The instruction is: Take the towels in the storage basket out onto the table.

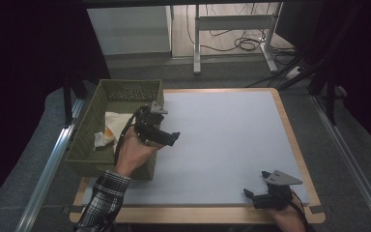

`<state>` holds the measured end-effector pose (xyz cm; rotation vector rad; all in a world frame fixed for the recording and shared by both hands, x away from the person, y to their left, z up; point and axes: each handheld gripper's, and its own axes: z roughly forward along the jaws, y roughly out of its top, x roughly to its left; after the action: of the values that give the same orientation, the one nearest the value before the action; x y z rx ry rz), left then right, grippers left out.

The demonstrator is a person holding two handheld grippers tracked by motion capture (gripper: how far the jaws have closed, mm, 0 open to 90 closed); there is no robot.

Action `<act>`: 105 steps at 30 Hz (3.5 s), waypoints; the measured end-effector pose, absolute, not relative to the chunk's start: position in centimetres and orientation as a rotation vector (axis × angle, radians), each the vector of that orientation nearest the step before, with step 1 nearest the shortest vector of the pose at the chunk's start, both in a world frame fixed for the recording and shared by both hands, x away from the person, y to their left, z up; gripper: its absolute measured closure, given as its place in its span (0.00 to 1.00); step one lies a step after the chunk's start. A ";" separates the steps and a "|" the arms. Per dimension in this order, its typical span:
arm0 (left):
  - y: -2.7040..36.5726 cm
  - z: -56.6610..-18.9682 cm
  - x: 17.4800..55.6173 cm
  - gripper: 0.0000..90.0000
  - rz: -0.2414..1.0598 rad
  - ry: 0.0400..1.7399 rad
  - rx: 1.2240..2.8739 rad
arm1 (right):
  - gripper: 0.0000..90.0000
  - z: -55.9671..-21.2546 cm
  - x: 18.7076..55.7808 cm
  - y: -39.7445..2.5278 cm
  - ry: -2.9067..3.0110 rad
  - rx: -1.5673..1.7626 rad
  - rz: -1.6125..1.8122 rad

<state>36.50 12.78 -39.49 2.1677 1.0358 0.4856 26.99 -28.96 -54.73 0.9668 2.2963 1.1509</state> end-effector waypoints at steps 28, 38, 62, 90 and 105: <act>22.5 -40.5 41.9 0.01 0.503 1.378 2.162 | 0.03 -54.7 27.0 -29.0 2.296 0.968 1.151; 25.0 -43.1 44.2 0.01 0.443 1.513 2.217 | 0.03 -54.7 27.0 -29.0 2.296 0.967 1.151; 26.2 -50.9 49.4 0.03 0.117 1.761 2.464 | 0.03 -54.7 27.0 -29.0 2.299 0.965 1.153; 27.3 -46.1 47.8 0.87 0.120 1.678 2.370 | 0.03 -54.7 27.0 -29.0 2.299 0.964 1.152; 28.4 -40.4 45.1 0.86 0.237 1.602 2.286 | 0.03 -54.7 27.0 -29.0 2.300 0.963 1.153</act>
<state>45.14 28.37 -40.45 2.2864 1.6019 0.2374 27.00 -29.00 -54.73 0.9633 2.3004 1.1526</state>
